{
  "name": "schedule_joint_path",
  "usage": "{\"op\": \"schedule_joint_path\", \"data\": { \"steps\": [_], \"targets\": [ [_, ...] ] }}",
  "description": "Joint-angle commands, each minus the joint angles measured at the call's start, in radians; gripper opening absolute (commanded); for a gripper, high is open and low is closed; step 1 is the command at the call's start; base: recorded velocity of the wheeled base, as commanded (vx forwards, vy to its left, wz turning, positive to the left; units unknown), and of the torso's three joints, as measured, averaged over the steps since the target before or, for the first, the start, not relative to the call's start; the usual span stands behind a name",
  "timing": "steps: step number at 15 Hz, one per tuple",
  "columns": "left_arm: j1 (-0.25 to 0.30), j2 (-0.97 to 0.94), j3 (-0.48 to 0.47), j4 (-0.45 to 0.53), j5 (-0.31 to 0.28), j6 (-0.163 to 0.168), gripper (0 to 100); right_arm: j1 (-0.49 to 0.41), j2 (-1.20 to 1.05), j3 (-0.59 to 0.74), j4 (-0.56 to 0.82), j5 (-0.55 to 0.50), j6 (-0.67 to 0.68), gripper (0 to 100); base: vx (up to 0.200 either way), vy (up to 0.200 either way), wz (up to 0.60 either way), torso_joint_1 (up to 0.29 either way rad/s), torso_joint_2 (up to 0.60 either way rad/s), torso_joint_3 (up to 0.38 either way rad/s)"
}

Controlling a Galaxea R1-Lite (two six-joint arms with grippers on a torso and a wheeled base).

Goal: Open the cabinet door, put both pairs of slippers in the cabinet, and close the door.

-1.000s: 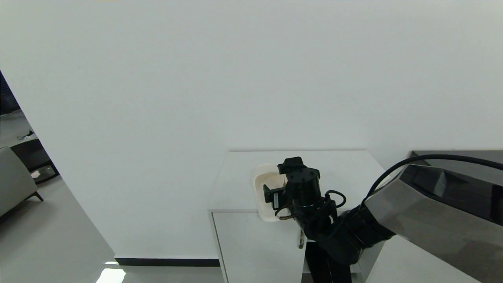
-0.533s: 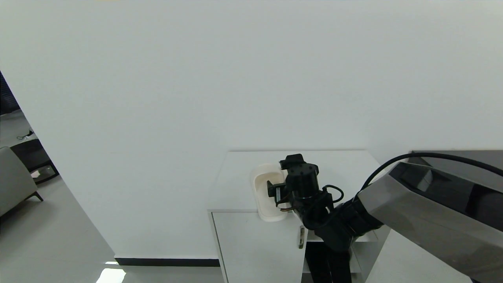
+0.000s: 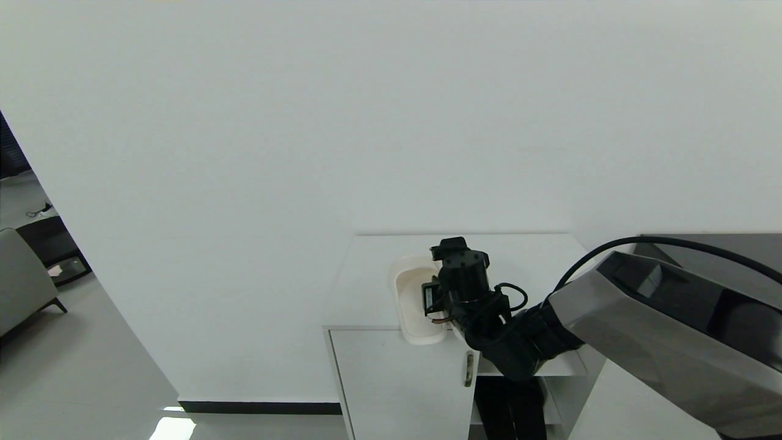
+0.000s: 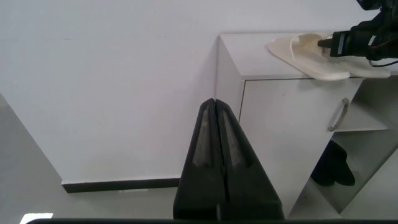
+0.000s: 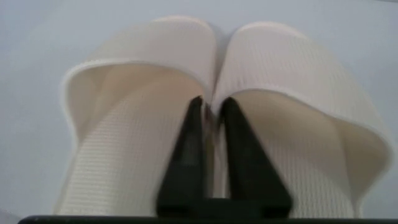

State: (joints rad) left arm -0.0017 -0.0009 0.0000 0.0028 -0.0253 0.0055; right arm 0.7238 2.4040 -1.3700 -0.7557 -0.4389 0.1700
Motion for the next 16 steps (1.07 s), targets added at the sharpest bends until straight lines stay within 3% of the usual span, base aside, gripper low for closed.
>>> {"op": "schedule_joint_path", "data": {
  "steps": [1,6,9,14,16],
  "targets": [
    [0.0,0.001,0.0,0.0,-0.001,0.001,0,-0.001,0.009,-0.006,-0.001,0.0,0.0,0,0.0,0.0,0.0,0.0,0.0,0.0],
    [0.0,0.001,0.0,0.0,0.001,-0.001,0,0.003,-0.066,0.026,-0.008,0.022,0.005,0,0.0,0.0,0.0,0.0,0.0,0.0],
    [0.0,0.001,0.0,0.0,0.001,-0.001,0,0.008,-0.293,0.247,-0.042,0.25,0.014,0,0.0,0.0,0.0,0.0,0.0,0.0],
    [0.0,0.001,0.0,0.0,0.001,-0.001,0,0.005,-0.493,0.503,-0.148,0.445,0.082,0,0.0,0.0,0.0,0.0,0.0,0.0],
    [0.0,0.001,0.0,0.0,-0.001,-0.001,0,0.003,-0.548,0.637,-0.26,0.52,0.082,0,0.0,0.0,0.0,0.0,0.0,0.0]
  ]
}}
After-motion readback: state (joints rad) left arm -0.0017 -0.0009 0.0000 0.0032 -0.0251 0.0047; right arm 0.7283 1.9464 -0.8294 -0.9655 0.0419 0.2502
